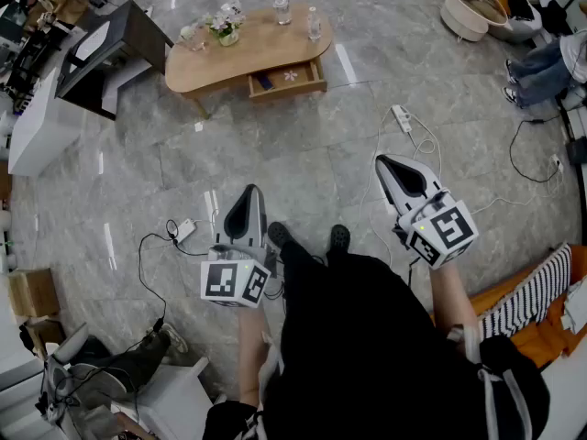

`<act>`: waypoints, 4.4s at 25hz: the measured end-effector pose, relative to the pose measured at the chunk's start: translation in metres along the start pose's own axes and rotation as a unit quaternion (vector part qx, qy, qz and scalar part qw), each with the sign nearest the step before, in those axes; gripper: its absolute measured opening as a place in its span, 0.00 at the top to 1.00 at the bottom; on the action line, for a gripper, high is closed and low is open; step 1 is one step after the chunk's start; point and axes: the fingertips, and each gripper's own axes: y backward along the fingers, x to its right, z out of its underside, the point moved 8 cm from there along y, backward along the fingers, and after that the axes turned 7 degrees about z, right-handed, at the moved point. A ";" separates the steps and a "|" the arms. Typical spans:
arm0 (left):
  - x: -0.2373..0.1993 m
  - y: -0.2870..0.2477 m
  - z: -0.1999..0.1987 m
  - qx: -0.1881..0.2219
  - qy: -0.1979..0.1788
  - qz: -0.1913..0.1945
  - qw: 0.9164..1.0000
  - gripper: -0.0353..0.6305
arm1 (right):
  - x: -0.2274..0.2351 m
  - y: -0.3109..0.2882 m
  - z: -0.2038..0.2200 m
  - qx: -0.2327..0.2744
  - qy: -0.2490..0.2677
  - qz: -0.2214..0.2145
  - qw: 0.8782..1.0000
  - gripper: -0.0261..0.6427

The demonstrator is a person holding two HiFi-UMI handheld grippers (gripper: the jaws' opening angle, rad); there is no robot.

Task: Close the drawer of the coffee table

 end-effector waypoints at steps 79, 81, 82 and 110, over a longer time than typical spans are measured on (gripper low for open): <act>-0.294 -0.379 -0.054 -0.071 0.029 0.009 0.997 0.93 | 0.210 -0.428 -0.032 -0.067 -0.041 0.025 0.997 0.94; -0.294 -0.390 -0.046 -0.086 0.027 -0.008 0.996 0.93 | 0.223 -0.442 -0.022 -0.082 -0.036 0.009 0.996 0.94; -0.296 -0.395 -0.041 -0.095 0.025 -0.014 0.995 0.93 | 0.228 -0.449 -0.017 -0.090 -0.034 0.003 0.995 0.94; -0.493 -0.505 0.288 -0.290 0.017 -0.010 0.957 0.82 | 0.277 -0.634 0.295 -0.337 0.063 -0.012 0.939 0.92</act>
